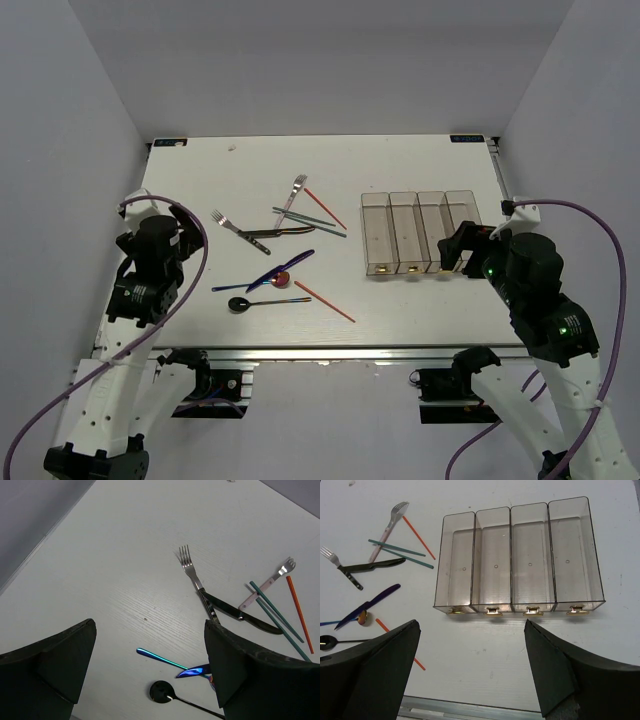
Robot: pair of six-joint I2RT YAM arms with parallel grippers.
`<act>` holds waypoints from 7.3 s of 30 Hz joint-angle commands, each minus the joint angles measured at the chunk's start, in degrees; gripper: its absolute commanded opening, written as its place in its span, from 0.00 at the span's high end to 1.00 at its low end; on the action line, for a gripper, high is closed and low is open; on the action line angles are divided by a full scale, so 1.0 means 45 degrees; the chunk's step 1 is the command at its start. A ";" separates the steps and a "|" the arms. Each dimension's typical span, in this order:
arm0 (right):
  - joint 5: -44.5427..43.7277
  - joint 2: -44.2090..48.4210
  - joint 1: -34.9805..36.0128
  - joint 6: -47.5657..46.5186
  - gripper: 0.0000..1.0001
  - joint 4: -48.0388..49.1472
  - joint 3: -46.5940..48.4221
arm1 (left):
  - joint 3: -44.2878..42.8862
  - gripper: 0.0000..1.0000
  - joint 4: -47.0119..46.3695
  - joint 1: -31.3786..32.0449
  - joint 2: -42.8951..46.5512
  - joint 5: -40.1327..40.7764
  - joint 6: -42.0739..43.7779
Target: Sort the eating utensils into containers
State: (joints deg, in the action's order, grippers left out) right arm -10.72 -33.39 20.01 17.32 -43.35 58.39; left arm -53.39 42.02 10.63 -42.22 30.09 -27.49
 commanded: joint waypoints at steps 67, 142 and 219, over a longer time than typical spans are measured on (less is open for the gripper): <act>-0.0390 -1.2878 0.7746 -0.1038 1.00 0.3112 0.1730 | 0.1043 0.02 -0.1252 -0.0058 -0.0364 -0.0358 -0.0181; 0.1657 -2.1414 0.2684 -0.2621 1.00 0.3499 1.4121 | 0.1121 0.02 -0.1701 -0.0585 -0.1224 -0.1920 0.0170; 0.4296 -2.3595 0.4401 -0.7638 0.55 0.4732 1.3469 | 0.1219 0.02 -0.1935 -0.0586 -0.1380 -0.2916 0.0307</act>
State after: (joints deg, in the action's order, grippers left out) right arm 8.08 -138.56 39.51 -15.84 -22.52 116.09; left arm -48.36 34.24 8.29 -49.28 17.52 -26.55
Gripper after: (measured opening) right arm 0.466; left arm 0.981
